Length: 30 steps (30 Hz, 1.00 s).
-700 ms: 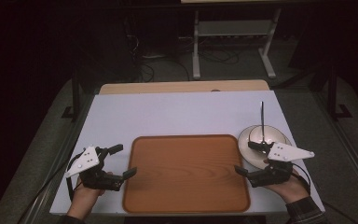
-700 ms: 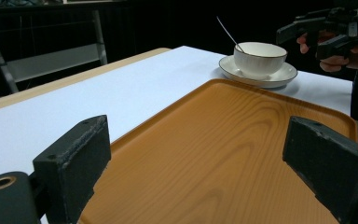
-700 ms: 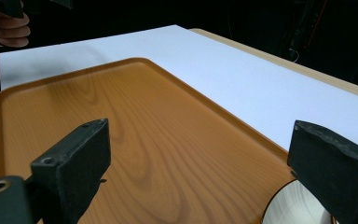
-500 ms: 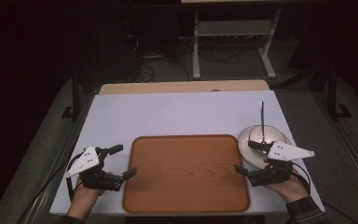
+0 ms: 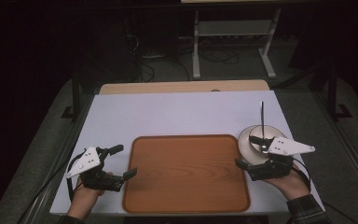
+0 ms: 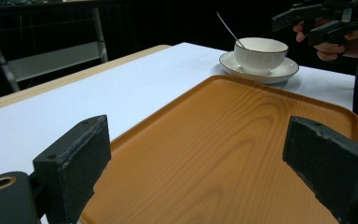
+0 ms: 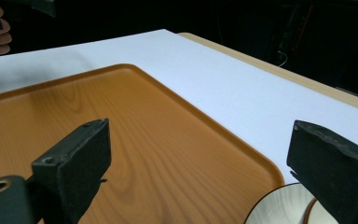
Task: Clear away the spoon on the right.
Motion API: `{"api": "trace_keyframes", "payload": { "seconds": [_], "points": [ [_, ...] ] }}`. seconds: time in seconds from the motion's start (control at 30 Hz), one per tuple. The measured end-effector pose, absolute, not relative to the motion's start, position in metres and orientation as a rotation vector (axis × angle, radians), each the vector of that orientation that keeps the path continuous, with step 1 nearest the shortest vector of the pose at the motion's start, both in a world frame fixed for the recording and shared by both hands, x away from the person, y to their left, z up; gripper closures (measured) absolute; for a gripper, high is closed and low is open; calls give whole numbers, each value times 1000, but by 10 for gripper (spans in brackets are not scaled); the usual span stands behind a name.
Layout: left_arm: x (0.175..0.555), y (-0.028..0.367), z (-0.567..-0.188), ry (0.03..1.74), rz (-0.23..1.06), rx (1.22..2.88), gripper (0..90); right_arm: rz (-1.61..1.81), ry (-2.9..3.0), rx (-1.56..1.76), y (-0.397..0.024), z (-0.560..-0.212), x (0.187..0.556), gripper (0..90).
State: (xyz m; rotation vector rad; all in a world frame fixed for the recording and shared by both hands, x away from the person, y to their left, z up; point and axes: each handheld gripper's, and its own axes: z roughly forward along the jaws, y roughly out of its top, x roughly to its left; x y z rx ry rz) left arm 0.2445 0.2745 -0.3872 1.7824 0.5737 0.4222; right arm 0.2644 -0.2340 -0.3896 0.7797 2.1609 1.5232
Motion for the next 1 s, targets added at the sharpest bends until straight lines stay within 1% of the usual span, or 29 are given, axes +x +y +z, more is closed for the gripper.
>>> {"api": "trace_keyframes", "payload": {
  "seconds": [1.0],
  "points": [
    [245, 275, -388, 582, 414, 1778, 73, 1494, 2136, 812, -237, -377, 290, 61]
  ]
}}
